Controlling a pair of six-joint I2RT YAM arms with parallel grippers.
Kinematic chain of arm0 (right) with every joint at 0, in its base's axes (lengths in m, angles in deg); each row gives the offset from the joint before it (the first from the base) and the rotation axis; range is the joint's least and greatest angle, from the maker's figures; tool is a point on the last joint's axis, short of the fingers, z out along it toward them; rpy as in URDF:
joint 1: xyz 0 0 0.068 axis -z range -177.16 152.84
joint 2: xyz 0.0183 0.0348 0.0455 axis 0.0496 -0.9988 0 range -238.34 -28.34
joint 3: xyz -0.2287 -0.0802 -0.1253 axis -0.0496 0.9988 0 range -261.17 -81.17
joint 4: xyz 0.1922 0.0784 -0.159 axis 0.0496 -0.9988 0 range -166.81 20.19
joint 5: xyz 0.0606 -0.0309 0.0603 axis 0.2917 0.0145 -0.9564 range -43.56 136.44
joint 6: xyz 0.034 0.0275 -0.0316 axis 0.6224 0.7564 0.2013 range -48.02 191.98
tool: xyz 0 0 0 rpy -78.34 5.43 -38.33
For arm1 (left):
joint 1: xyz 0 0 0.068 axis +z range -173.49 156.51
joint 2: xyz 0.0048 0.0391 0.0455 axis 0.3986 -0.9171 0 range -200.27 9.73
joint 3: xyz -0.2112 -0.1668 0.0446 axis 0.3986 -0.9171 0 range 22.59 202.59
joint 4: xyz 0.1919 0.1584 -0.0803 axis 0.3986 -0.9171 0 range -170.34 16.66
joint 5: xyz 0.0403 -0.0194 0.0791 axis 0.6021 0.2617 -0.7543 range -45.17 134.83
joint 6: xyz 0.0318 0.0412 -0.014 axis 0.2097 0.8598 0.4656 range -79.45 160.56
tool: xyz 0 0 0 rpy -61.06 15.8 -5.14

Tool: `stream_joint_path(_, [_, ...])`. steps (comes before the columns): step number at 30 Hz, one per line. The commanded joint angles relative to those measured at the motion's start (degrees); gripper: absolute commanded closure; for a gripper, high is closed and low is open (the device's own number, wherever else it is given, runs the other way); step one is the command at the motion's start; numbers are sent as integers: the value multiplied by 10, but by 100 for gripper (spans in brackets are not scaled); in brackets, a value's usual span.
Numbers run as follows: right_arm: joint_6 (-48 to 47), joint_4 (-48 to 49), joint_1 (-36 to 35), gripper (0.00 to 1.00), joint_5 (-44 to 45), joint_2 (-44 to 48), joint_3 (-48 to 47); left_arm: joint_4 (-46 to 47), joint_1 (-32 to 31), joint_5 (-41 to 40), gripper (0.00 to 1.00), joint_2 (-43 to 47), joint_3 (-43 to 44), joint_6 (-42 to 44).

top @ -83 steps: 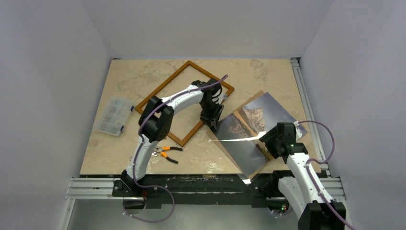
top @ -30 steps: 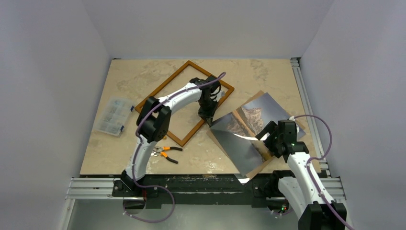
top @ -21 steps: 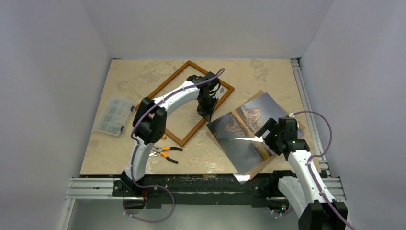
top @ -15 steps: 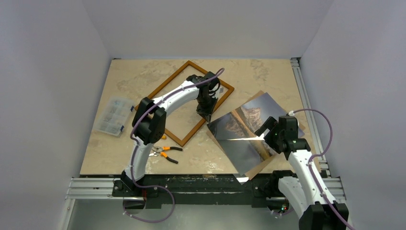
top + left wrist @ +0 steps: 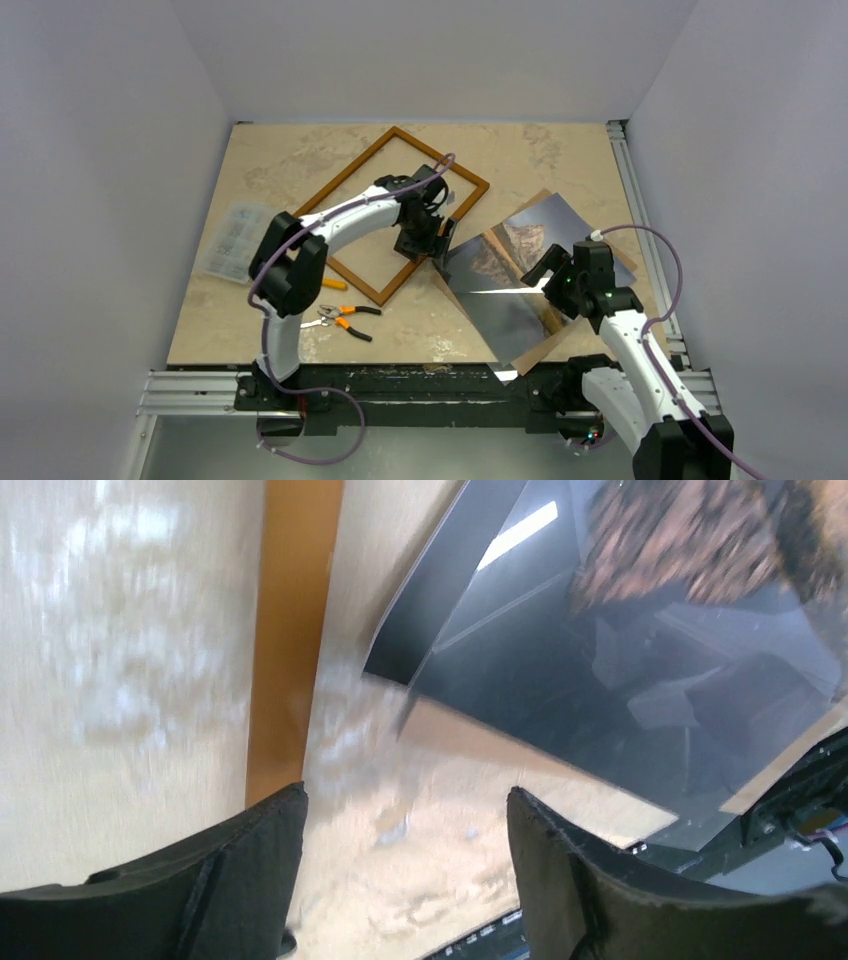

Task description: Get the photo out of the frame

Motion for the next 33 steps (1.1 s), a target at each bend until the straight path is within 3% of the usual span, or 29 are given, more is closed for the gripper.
stream_joint_path(1, [1,16,-2,15,11,-12,1,169,3,-56,25,166,-146,-114])
stream_joint_path(5, [1,26,-2,15,4,-10,8,340,25,-62,22,254,-284,-231])
stream_joint_path(9, [1,25,-2,15,4,-5,10,448,20,-133,24,301,-360,-258])
stream_joint_path(15, [3,32,-2,16,1,-6,12,689,10,-150,35,311,-499,-341])
stream_joint_path(18, [0,32,-2,16,3,-7,12,762,-1,-159,38,301,-529,-371])
stream_joint_path(28, [-10,22,-2,17,11,-10,9,774,-36,-220,31,258,-562,-434])
stream_joint_path(33, [-12,12,-2,17,16,-5,0,706,-44,-235,32,253,-547,-457])
